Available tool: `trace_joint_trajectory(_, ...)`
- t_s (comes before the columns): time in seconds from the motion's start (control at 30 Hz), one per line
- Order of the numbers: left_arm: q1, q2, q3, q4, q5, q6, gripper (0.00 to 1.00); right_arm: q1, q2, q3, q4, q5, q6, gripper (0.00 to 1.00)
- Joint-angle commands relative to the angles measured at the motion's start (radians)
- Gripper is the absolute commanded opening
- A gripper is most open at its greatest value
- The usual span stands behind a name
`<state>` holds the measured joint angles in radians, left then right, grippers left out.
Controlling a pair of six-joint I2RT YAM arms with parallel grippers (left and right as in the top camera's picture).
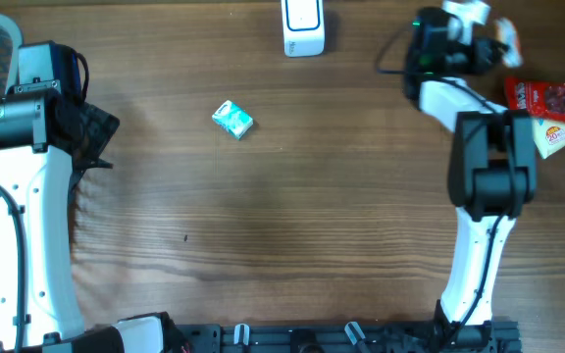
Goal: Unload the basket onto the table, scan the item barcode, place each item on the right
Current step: 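Carry the orange tissue pack right and drop it by the bags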
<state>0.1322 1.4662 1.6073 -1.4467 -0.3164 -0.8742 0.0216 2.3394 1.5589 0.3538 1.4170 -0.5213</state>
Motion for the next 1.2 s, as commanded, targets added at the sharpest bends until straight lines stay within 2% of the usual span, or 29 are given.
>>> trace_joint_trajectory(0.0, 0.005, 0.001, -0.005, 0.000, -0.006, -0.009, 1.00, 0.010, 0.002, -0.045, -0.014, 0.104, 0.146, 0.04)
trace_joint_trajectory(0.13, 0.005, 0.001, -0.005, 0.000, -0.006, -0.009, 1.00, 0.010, 0.002, -0.088, -0.015, 0.093, 0.214, 0.04)
trace_joint_trajectory(0.37, 0.005, 0.001, -0.005, 0.000, -0.006, -0.009, 1.00, -0.055, 0.002, -0.095, -0.015, 0.078, 0.211, 0.04)
trace_joint_trajectory(0.43, 0.005, 0.001, -0.005, -0.001, -0.006, -0.009, 1.00, -0.106, 0.002, -0.095, -0.022, 0.071, 0.209, 0.19)
trace_joint_trajectory(0.5, 0.005, 0.001, -0.005, 0.000, -0.006, -0.009, 1.00, -0.125, 0.002, -0.095, -0.041, 0.055, 0.210, 0.30)
trace_joint_trajectory(0.53, 0.005, 0.001, -0.005, 0.000, -0.006, -0.009, 1.00, -0.135, 0.002, -0.095, -0.058, 0.040, 0.211, 0.43)
trace_joint_trajectory(0.57, 0.005, 0.001, -0.005, 0.000, -0.006, -0.009, 1.00, -0.146, 0.002, -0.095, -0.080, 0.013, 0.211, 0.70)
trace_joint_trajectory(0.63, 0.005, 0.001, -0.005, 0.000, -0.006, -0.009, 1.00, -0.165, 0.002, -0.095, -0.144, -0.052, 0.210, 0.99)
trace_joint_trajectory(0.8, 0.005, 0.001, -0.005, 0.000, -0.006, -0.009, 1.00, -0.169, 0.002, -0.095, -0.183, -0.062, 0.207, 1.00)
trace_joint_trajectory(0.93, 0.005, 0.001, -0.005, 0.000, -0.006, -0.010, 1.00, -0.140, -0.009, -0.095, -0.249, -0.163, 0.192, 1.00)
trace_joint_trajectory(1.03, 0.005, 0.001, -0.005, 0.000, -0.006, -0.009, 1.00, -0.105, -0.056, -0.095, -0.442, -0.349, 0.344, 1.00)
trace_joint_trajectory(1.1, 0.005, 0.001, -0.005, 0.000, -0.006, -0.009, 1.00, -0.093, -0.124, -0.092, -0.602, -0.618, 0.462, 1.00)
trace_joint_trajectory(1.17, 0.005, 0.001, -0.005, 0.000, -0.006, -0.009, 1.00, -0.093, -0.189, -0.090, -0.665, -0.834, 0.517, 1.00)
